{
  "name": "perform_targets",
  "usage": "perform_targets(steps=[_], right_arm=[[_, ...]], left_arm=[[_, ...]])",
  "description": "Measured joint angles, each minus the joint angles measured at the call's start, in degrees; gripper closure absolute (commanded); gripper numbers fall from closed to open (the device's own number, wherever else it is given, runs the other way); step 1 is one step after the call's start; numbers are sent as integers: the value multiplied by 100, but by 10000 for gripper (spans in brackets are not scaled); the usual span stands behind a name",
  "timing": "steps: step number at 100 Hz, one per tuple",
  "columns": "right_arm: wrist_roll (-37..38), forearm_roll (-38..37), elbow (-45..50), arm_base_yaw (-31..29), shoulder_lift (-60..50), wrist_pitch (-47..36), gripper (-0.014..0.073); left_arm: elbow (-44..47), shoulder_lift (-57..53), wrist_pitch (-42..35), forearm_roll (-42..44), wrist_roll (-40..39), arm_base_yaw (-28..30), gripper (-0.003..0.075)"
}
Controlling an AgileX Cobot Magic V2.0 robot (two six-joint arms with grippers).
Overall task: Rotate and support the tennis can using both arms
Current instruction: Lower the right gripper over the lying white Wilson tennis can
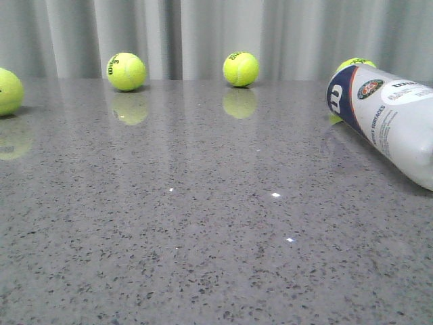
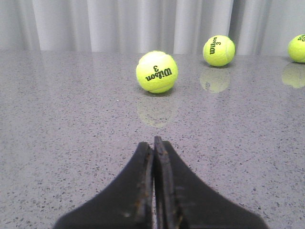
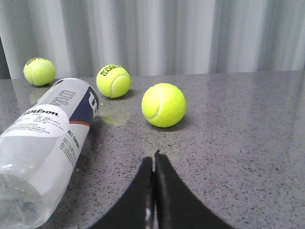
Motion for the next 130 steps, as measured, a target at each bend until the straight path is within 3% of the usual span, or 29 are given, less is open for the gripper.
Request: perform_targets(steps=[105,130], right_arm=[[0,0,0,0,0,0,645],[0,0,-582,0,0,1028,645]], left_arm=[[0,0,0,0,0,0,741],[0,0,0,0,0,0,741]])
